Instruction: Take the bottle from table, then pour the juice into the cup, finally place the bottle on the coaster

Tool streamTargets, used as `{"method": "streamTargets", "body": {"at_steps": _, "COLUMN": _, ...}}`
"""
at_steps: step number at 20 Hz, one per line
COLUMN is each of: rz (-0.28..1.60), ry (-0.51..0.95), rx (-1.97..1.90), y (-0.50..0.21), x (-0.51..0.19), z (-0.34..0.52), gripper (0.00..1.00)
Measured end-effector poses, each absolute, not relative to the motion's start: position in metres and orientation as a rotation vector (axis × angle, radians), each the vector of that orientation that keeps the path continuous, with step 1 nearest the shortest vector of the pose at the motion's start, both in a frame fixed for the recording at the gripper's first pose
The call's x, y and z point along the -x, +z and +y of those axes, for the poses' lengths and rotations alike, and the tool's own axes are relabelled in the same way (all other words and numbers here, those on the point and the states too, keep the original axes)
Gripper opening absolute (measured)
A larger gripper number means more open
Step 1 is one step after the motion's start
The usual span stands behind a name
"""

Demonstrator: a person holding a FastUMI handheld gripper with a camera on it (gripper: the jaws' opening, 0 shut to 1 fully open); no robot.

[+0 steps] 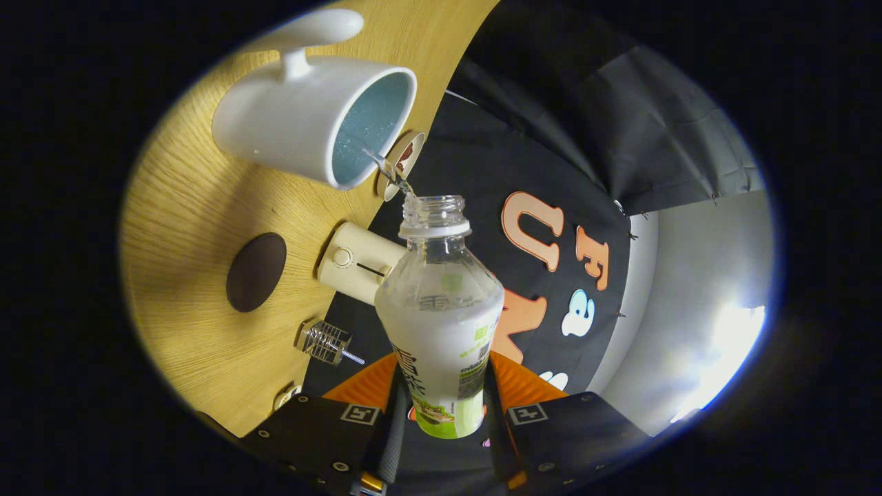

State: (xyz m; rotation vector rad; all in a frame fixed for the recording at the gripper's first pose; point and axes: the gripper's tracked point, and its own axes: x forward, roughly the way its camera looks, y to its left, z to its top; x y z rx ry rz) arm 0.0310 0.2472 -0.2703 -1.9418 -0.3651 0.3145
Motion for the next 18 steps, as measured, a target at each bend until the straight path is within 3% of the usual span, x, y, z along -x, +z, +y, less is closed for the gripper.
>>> {"method": "streamTargets", "body": {"at_steps": 18, "rz": -0.451, "ry": 0.320, "rx": 2.018, "y": -0.255, "x": -0.026, "z": 0.268, "gripper": 0.53}}
